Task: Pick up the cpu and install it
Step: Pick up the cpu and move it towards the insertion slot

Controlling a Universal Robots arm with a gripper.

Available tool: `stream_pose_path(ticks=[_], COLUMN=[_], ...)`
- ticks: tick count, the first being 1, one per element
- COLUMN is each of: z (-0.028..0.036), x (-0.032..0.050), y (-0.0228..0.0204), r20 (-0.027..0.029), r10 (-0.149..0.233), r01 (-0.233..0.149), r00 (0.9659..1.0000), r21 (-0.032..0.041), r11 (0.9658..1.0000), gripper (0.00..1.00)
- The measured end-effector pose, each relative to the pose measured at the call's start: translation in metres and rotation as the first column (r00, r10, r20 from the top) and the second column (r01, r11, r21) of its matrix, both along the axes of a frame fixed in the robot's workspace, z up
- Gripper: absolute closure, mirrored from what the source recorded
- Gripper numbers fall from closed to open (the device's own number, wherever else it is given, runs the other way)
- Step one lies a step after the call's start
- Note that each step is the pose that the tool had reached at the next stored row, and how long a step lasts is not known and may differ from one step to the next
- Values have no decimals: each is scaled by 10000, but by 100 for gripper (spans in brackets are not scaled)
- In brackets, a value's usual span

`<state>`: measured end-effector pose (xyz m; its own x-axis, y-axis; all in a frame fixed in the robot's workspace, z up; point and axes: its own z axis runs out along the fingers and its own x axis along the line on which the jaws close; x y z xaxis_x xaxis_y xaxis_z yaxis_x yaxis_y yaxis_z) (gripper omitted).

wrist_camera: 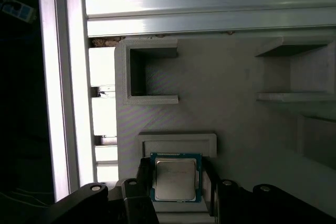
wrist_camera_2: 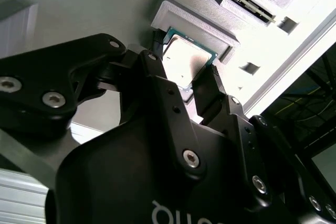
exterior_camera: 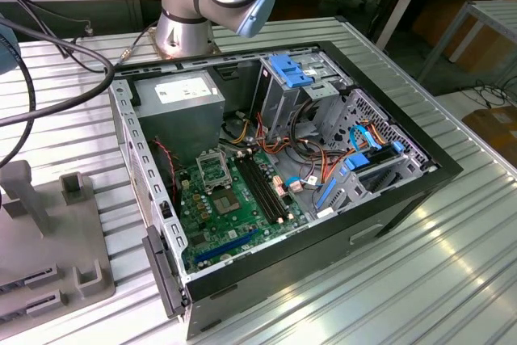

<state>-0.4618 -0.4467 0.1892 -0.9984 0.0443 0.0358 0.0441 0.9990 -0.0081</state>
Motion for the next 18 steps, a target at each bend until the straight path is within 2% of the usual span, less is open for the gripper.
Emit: stream_pose_path(ticks=[14,16,17,18], z=[0,0,0,0], x=[0,0,0,0], y=[0,0,0,0], r20=[0,0,1,0], r10=[20,21,21,21], r01=[-20,-21,-21,-21], r00=[10000,10000,10000,10000], r21=[0,0,0,0], r11=[10000,10000,10000,10000], gripper=[52,51,44,44])
